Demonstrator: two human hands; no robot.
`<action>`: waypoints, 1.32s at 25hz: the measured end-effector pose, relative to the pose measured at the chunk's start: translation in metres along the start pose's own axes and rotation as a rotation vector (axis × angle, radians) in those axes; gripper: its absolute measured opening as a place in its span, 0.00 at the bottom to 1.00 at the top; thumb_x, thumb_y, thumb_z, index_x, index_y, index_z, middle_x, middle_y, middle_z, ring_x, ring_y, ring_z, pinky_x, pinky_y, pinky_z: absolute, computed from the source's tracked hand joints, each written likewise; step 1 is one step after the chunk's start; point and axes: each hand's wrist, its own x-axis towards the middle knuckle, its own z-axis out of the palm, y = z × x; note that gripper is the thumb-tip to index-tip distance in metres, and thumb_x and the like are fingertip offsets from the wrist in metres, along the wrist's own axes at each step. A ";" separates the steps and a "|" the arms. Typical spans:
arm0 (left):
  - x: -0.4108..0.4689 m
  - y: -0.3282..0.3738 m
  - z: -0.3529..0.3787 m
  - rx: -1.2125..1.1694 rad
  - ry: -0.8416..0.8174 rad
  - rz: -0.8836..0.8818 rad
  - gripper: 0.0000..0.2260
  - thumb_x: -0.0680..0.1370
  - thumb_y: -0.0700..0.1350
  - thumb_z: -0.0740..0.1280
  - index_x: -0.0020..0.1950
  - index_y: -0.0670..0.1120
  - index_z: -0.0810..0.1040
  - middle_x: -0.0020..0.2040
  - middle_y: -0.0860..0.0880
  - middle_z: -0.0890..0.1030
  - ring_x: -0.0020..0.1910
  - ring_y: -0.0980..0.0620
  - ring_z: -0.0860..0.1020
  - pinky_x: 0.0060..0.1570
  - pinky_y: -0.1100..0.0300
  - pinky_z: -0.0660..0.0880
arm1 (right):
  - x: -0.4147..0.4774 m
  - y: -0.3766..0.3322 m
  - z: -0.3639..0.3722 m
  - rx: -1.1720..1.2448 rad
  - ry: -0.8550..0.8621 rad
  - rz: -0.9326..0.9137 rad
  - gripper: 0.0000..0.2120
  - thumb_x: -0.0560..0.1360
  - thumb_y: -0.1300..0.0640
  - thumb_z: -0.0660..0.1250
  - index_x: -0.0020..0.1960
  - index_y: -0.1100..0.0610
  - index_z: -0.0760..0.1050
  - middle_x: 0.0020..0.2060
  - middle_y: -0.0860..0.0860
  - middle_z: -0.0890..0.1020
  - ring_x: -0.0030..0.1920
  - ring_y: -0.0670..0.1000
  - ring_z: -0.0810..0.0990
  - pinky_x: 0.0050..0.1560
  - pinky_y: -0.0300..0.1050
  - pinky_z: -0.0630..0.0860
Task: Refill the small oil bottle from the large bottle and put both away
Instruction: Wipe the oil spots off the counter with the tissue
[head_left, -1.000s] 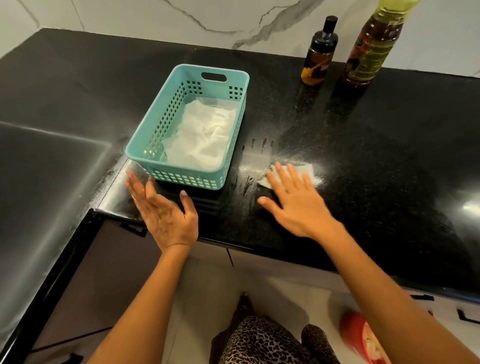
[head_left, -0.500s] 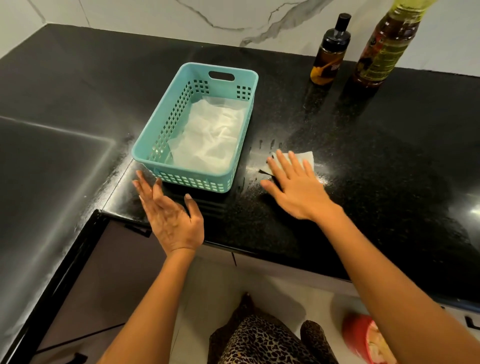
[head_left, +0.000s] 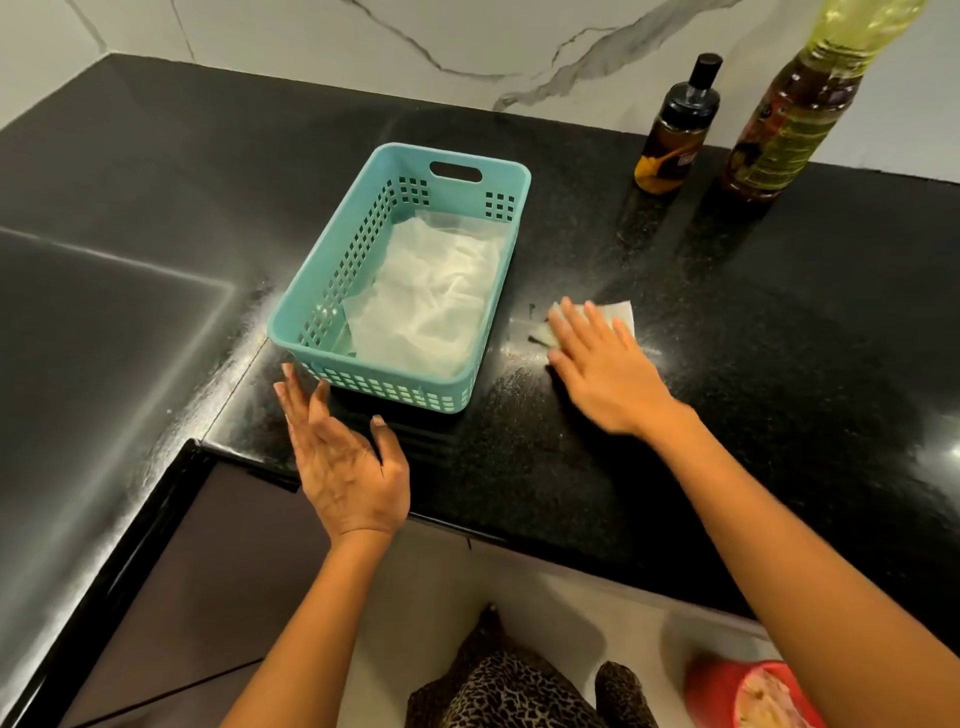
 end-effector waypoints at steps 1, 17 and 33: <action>0.000 0.001 -0.001 -0.001 0.000 -0.004 0.24 0.74 0.45 0.59 0.68 0.46 0.55 0.77 0.45 0.52 0.76 0.49 0.49 0.70 0.47 0.61 | 0.018 0.000 -0.006 0.056 0.003 0.069 0.29 0.80 0.44 0.43 0.76 0.55 0.39 0.76 0.51 0.44 0.75 0.50 0.40 0.73 0.50 0.38; 0.000 0.002 -0.002 -0.039 -0.015 0.001 0.25 0.73 0.48 0.56 0.69 0.52 0.53 0.76 0.50 0.51 0.73 0.44 0.60 0.66 0.43 0.66 | 0.045 0.003 -0.017 -0.014 -0.134 0.064 0.26 0.80 0.46 0.42 0.75 0.47 0.39 0.75 0.50 0.37 0.74 0.53 0.34 0.73 0.54 0.36; 0.000 0.003 -0.003 -0.056 -0.017 -0.010 0.26 0.73 0.48 0.56 0.70 0.53 0.52 0.76 0.53 0.51 0.72 0.43 0.62 0.62 0.40 0.69 | 0.022 -0.005 -0.010 -0.023 -0.079 -0.003 0.26 0.78 0.44 0.38 0.75 0.44 0.40 0.75 0.48 0.37 0.74 0.53 0.34 0.73 0.54 0.35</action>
